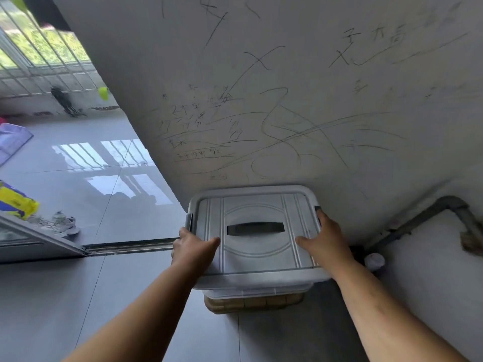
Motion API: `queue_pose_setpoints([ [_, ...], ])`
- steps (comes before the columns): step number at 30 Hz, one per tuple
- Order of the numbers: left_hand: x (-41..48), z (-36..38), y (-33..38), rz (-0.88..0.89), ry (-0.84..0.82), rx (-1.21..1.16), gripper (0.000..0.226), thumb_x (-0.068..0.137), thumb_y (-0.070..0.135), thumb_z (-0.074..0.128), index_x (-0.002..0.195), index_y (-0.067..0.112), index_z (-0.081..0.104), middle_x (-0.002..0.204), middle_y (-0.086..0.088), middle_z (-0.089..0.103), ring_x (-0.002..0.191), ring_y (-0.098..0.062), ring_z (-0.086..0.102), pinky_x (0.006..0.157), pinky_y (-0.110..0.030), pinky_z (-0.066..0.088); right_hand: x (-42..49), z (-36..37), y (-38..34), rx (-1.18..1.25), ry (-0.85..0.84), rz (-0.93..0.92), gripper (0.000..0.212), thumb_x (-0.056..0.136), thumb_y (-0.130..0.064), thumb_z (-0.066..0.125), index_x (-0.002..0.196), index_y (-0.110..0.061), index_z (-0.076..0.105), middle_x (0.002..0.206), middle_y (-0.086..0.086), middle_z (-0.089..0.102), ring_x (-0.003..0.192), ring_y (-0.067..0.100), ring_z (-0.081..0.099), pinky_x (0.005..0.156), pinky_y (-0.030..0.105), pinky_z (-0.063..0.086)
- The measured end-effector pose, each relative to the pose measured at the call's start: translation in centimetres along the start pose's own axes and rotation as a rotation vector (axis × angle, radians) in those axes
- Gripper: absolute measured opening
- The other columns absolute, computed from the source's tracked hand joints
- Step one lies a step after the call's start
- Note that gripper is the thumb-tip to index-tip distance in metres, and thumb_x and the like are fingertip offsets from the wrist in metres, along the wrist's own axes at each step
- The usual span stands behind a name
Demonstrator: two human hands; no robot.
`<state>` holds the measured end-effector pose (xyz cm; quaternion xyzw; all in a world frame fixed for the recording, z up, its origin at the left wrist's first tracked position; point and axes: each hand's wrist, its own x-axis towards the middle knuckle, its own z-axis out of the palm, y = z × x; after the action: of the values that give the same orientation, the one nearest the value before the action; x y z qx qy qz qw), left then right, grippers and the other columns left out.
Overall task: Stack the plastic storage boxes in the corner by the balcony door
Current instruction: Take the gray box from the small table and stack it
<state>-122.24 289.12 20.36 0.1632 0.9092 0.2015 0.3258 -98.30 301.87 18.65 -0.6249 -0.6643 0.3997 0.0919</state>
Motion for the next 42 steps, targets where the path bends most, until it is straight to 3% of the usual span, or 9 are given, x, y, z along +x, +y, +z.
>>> queue_pose_setpoints([
  [12,0.5,0.2,-0.7,-0.032,-0.032,-0.005,0.089,0.079,0.043,0.068,0.147,0.005,0.024,0.146,-0.027,0.039,0.132,-0.043,0.042,0.109,-0.049,0.038,0.3,1.1,-0.1,-0.063,-0.023,0.023,0.106,0.076,-0.035,0.077,0.154,-0.029,0.005,0.153,0.014,0.020,0.136,0.039,0.032,0.112,0.049,0.032],
  [21,0.3,-0.6,-1.3,0.045,-0.057,0.026,0.094,0.079,0.045,0.069,0.151,0.007,0.021,0.152,-0.023,0.034,0.138,-0.041,0.035,0.113,-0.052,0.033,-0.9,2.1,-0.8,-0.145,0.065,0.039,0.101,0.079,-0.036,0.074,0.154,-0.025,0.007,0.160,0.016,0.008,0.144,0.042,0.016,0.115,0.053,0.026],
  [25,0.1,-2.3,-2.5,0.045,0.002,0.037,0.093,0.081,0.048,0.068,0.151,0.007,0.022,0.153,-0.021,0.033,0.140,-0.039,0.034,0.112,-0.052,0.034,-1.8,2.8,-2.6,-0.244,0.154,-0.081,0.090,0.085,-0.038,0.066,0.154,-0.018,0.012,0.161,0.015,0.009,0.147,0.037,0.011,0.119,0.049,0.018],
  [30,-0.7,-5.1,-6.0,-0.012,0.087,0.024,0.091,0.081,0.055,0.062,0.151,0.010,0.023,0.155,-0.018,0.030,0.140,-0.037,0.031,0.111,-0.050,0.033,-3.8,4.6,-6.1,-0.258,0.112,-0.219,0.078,0.088,-0.040,0.061,0.153,-0.023,0.020,0.162,0.010,0.011,0.148,0.034,0.009,0.118,0.050,0.016],
  [35,-1.8,-8.8,-11.2,-0.104,0.178,0.035,0.086,0.085,0.051,0.058,0.151,0.010,0.022,0.153,-0.018,0.031,0.140,-0.037,0.030,0.109,-0.048,0.031,-7.3,7.7,-9.7,-0.300,0.069,-0.313,0.072,0.091,-0.044,0.057,0.151,-0.018,0.027,0.160,0.013,0.018,0.145,0.035,0.016,0.116,0.051,0.023],
  [39,-3.6,-12.9,-17.2,-0.177,0.235,0.001,0.084,0.084,0.048,0.057,0.151,0.010,0.023,0.150,-0.017,0.034,0.136,-0.036,0.033,0.107,-0.047,0.033,-12.0,11.0,-12.9,-0.329,0.024,-0.408,0.067,0.092,-0.045,0.054,0.148,-0.016,0.033,0.156,0.013,0.027,0.142,0.032,0.026,0.113,0.049,0.030],
  [42,-5.5,-15.9,-22.5,-0.227,0.255,-0.061,0.081,0.084,0.047,0.057,0.149,0.011,0.025,0.147,-0.017,0.035,0.133,-0.037,0.035,0.105,-0.047,0.034,-16.0,14.1,-15.2,-0.317,-0.022,-0.453,0.064,0.091,-0.043,0.055,0.147,-0.017,0.037,0.154,0.010,0.032,0.140,0.032,0.029,0.113,0.043,0.027],
])
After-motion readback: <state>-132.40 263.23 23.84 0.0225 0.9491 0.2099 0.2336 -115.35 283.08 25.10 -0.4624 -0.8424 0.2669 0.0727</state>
